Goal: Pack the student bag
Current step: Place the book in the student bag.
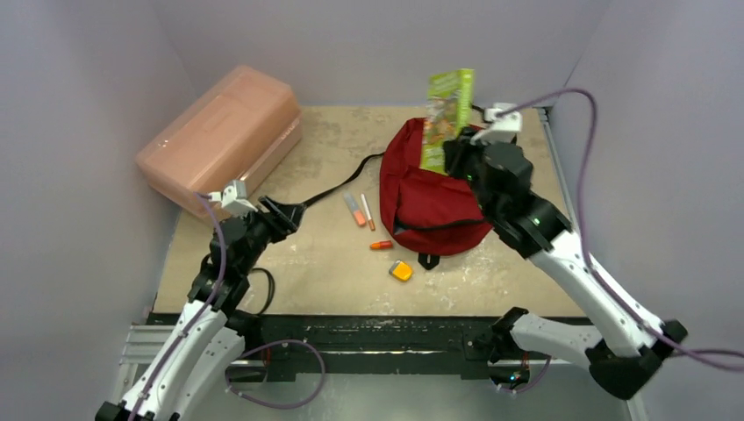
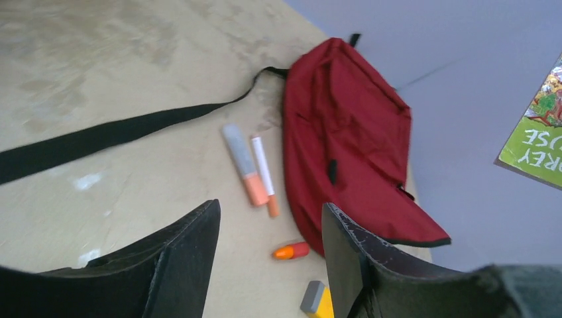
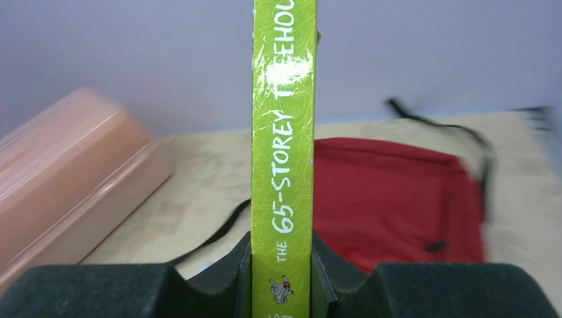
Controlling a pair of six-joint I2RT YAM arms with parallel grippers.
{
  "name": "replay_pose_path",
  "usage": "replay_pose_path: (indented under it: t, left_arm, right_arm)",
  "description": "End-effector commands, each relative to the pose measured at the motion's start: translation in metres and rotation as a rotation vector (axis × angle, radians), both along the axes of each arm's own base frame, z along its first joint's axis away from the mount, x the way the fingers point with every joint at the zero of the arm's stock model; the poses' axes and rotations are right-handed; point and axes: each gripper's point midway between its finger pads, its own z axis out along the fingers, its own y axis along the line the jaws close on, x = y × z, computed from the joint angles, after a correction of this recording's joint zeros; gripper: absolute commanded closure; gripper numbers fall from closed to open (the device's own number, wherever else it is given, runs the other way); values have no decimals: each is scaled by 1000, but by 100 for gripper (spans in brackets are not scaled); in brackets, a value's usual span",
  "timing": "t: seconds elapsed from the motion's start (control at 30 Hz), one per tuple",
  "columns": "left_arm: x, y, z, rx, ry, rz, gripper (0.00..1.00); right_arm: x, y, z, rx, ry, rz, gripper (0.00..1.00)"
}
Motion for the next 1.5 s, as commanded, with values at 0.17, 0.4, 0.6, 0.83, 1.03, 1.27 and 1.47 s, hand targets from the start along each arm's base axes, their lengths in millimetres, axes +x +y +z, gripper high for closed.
replay_pose_path:
  t: [0.17,0.4,0.6,0.83,1.03,1.27,1.47]
  left_arm:
    - [-3,-174,84,337,-723,-606,34]
    - [-7,-303,77,722,-1009,-862,30]
    - [3,-367,28,974,-1023,-1037,30]
    - [3,-407,-26,1095,-973,-1237,31]
    - [61,-406,-34,1411,-901,-978,63]
    - [82,-383,44,1263,-796,-782,100]
    - [87,-366,60,1061,-601,-894,100]
  right_arm:
    - [-112,-215,17,-44,-99,-787,100]
    - [-164,-246,20,77,-135,-724,100]
    - [-189,-252,17,189,-120,-654,100]
    - [-204,-249,-4,208,-32,-596,100]
    - [-205,-229,-11,189,16,-463,100]
    - [-193,-166,-85,173,355,-329,100]
    - [-201,-121,-130,231,541,-188,100]
